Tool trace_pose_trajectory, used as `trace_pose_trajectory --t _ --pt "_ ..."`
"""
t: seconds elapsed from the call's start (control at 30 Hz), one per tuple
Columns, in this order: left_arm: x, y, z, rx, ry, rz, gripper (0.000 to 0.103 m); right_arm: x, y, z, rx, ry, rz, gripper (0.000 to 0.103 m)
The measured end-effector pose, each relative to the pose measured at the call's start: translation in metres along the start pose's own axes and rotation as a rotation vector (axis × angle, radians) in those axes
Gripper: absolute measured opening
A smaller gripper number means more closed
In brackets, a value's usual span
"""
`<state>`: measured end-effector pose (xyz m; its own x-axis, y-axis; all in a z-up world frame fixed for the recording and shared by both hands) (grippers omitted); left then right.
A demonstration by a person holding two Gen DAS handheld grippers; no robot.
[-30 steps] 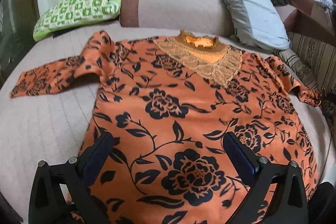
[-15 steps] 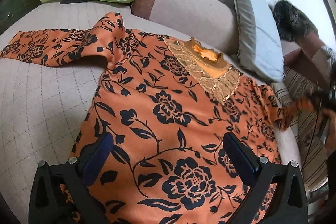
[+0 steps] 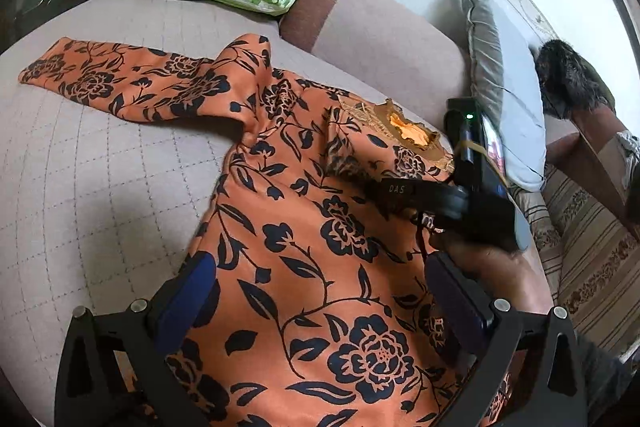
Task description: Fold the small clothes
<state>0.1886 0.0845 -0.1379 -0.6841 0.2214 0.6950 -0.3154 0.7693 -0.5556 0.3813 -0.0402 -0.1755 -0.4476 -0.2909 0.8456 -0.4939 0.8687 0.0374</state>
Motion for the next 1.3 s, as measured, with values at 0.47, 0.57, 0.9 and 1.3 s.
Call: trace_pose_trajectory --t 0.47,0.57,0.9,1.3 --pt "-0.010 0.001 -0.001 0.040 0.008 -0.010 0.103 0.119 -0.140 0.096 -0.611 -0.242 -0.279 0.089" --pt "-0.020 -0.010 -0.009 0.068 0.067 0.057 0.103 0.122 -0.164 0.127 -0.652 -0.220 -0.293 0.089" --pt "-0.133 -0.060 -0.068 0.010 0.181 -0.003 0.083 0.109 -0.162 0.151 -0.595 -0.317 -0.414 0.088" --pt "-0.145 -0.053 -0.087 -0.102 0.076 -0.209 0.000 0.107 -0.161 0.152 -0.615 -0.296 -0.440 0.088"
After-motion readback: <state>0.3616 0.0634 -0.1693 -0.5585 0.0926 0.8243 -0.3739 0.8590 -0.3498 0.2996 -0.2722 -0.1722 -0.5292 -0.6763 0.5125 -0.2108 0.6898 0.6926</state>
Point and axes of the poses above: each gripper's, at about its wrist camera, not at the fingertips, and x roughly against the way its jaws point, y to its left, z to its underside, the point moved 8 cm from there along -x, roughly the way its jaws point, and after that the axes turned 14 degrees about x, right-handed, at the moved point
